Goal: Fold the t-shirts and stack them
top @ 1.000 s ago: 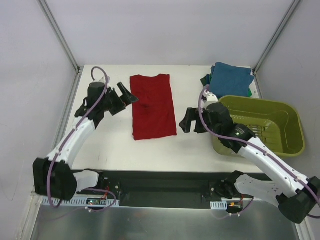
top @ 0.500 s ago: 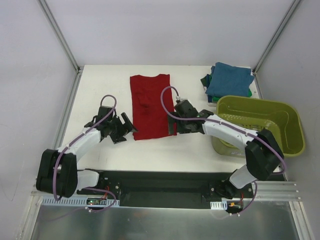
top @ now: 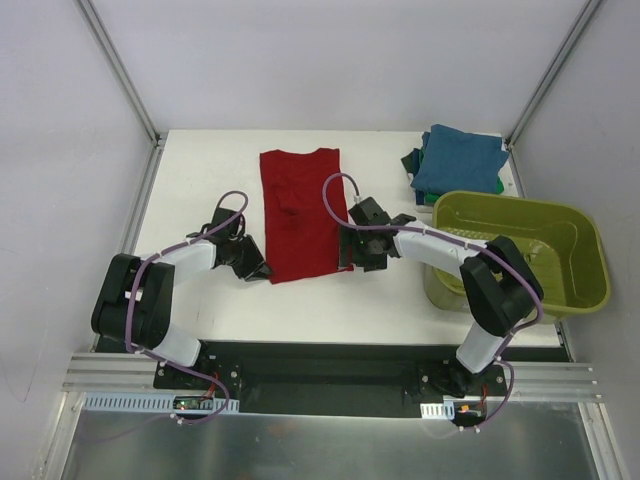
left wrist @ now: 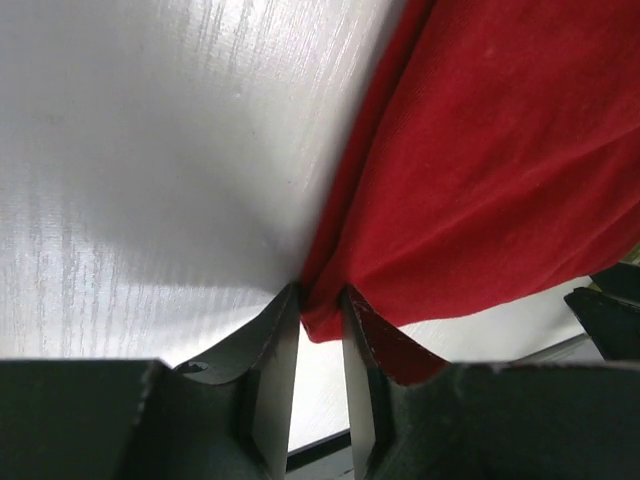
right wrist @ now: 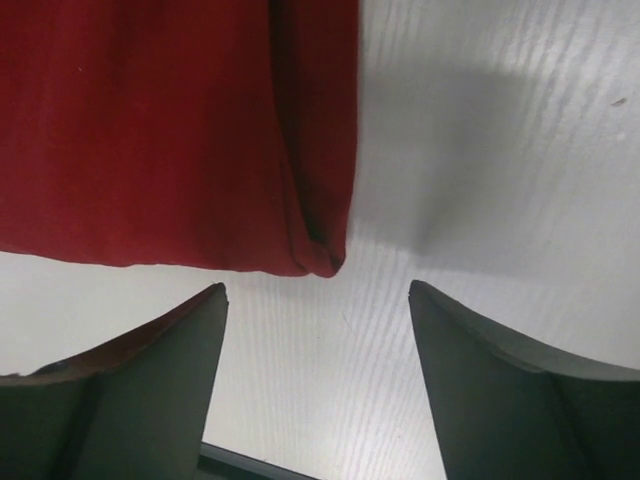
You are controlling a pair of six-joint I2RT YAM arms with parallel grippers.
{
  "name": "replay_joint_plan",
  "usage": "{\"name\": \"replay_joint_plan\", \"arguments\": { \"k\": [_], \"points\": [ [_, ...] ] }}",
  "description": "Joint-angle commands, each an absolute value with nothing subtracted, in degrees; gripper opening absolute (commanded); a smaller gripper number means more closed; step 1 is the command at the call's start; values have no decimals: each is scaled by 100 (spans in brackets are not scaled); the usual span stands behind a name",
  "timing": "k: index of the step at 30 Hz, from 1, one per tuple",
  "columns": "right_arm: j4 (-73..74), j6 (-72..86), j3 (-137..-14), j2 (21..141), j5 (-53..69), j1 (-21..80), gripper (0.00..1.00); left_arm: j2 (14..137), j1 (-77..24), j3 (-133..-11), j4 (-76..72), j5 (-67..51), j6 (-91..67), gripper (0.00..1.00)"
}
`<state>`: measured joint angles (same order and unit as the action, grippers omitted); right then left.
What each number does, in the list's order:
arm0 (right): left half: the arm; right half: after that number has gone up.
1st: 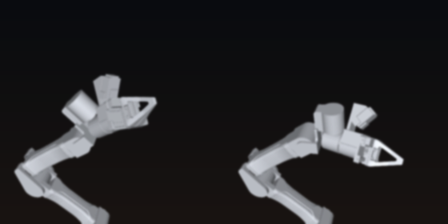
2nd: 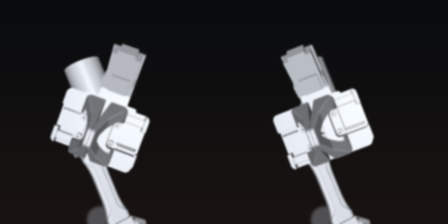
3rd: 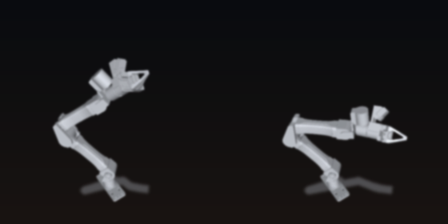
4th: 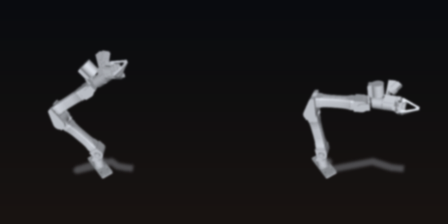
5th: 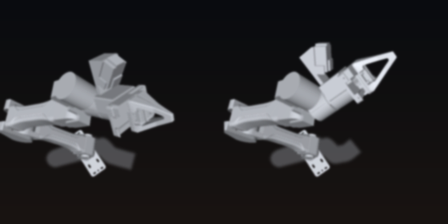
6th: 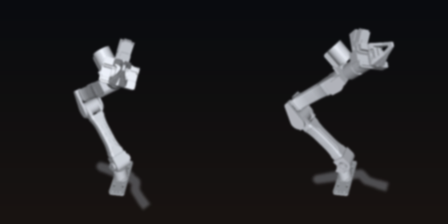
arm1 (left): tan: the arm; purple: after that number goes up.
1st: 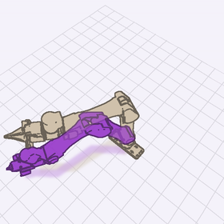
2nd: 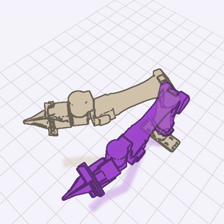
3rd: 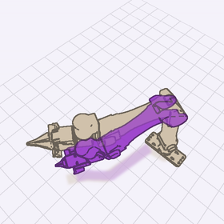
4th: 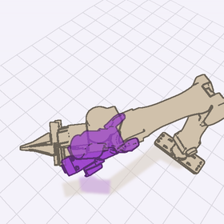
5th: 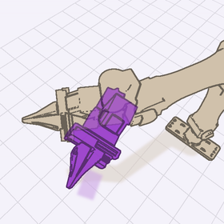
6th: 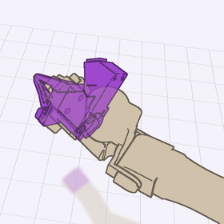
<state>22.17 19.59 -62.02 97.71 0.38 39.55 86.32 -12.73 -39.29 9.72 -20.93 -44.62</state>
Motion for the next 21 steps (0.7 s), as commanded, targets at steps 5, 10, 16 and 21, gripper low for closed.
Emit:
{"name": "replay_joint_plan", "arguments": {
  "k": [5,10,16,21],
  "points": [
    [1723,2153,-6091,9984,729,3859,58,8771,-1485,-3858,1055,-1916,-4509,17],
    [1529,2153,-6012,10090,590,3797,45,8815,-1485,-3832,1055,-1802,-4526,4],
    [1433,1899,-5907,10222,562,3735,35,8789,-1485,-3771,1063,-1819,-4518,0],
    [1275,1697,-5819,10266,860,3744,13,8474,-1503,-3674,1063,-1846,-4509,0]
  ]
}}
